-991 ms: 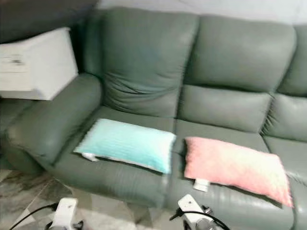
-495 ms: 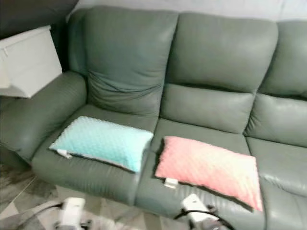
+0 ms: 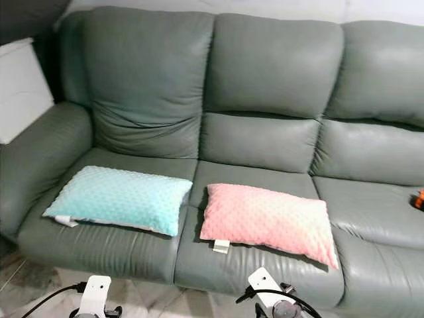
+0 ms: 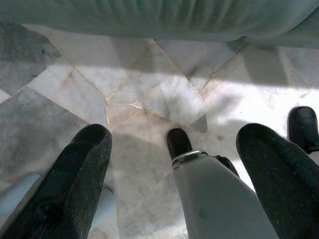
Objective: Move the pillow to the sofa
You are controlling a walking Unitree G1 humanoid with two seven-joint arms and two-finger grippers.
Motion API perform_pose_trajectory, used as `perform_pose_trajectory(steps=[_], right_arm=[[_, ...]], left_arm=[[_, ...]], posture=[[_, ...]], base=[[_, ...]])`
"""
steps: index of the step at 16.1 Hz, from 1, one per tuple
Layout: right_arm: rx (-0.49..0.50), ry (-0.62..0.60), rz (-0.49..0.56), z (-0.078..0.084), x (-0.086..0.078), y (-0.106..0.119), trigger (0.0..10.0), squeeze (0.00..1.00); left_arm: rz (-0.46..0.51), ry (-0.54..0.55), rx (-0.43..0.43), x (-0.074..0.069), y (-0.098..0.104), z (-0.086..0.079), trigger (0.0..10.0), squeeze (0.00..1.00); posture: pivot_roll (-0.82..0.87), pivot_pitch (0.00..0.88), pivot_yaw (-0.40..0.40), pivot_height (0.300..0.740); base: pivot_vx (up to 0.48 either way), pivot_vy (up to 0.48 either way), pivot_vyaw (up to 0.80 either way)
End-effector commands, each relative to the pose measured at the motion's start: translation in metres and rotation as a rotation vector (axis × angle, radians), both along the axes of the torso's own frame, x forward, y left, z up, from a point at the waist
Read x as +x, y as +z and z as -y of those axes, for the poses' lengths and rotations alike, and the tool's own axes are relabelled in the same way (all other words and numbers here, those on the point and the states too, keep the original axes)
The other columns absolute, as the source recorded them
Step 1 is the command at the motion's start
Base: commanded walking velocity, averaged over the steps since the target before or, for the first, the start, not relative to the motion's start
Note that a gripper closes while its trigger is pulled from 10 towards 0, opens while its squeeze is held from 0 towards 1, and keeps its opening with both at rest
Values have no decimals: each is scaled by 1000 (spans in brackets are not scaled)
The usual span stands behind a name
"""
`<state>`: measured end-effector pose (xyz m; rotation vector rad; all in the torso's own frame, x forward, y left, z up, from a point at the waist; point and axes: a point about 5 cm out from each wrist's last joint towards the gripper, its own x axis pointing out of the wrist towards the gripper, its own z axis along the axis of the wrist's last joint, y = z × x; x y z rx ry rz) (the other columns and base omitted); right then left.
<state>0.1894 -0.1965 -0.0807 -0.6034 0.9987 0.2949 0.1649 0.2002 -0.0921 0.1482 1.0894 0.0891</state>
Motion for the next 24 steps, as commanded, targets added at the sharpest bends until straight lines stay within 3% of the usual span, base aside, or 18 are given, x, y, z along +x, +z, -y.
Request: perform_pose_trajectory(steps=[1, 8, 24], right_arm=[[-10, 10, 5, 1, 2, 1, 10000, 0], [-18, 13, 0, 8, 3, 3, 10000, 0], [35, 19, 34, -35, 34, 14, 10000, 0]], left_arm=[[-6, 6, 3, 0, 0, -1, 10000, 0], [-11, 8, 7, -1, 0, -2, 10000, 0], [-10, 12, -3, 0, 0, -1, 10000, 0]], posture=[[-107, 0, -33, 740], [-108, 0, -30, 740], [-108, 0, -29, 740]], base=[[0, 0, -644], [0, 0, -647], [0, 0, -629]])
